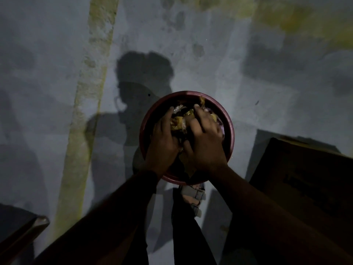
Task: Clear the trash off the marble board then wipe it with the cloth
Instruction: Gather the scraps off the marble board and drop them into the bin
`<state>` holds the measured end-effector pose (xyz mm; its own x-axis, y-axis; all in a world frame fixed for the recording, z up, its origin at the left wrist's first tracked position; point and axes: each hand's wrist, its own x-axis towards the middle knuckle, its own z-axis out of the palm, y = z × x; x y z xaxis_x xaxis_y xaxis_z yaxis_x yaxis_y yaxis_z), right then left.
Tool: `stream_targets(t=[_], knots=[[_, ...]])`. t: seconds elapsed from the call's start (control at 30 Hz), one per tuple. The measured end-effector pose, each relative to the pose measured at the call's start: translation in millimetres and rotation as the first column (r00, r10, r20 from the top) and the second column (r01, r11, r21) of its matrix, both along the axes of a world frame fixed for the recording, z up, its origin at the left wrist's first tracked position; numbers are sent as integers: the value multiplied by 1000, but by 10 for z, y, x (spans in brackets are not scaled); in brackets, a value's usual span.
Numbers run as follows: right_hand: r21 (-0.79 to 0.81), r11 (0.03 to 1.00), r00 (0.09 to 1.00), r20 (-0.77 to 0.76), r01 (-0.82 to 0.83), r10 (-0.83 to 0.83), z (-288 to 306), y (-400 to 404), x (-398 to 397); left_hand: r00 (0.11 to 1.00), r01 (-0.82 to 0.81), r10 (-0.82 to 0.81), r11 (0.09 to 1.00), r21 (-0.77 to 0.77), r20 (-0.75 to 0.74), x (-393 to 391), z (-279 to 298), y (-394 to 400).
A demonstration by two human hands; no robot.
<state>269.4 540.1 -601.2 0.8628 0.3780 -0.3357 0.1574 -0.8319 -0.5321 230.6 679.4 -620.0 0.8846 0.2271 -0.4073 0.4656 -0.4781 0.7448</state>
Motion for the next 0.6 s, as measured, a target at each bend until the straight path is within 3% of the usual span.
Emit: stream_targets(t=[0.07,0.2,0.33,0.6], knots=[[-3,998,996,-59,-71,70,-142,-6,-55,996,82,-79,993,82,-40,-19,-152,4],[-111,986,986,-131,-120,105,-490,-80,-81,934,353,-317,892,283,-163,-33,-440,-42],[-228,963,989,-50,-144,136,-783,-93,-117,924,381,-366,856,349,-112,-22,-653,-84],[-204,968,989,-45,-146,140,-1114,-40,-74,890,454,-378,783,425,-253,101,-861,-54]])
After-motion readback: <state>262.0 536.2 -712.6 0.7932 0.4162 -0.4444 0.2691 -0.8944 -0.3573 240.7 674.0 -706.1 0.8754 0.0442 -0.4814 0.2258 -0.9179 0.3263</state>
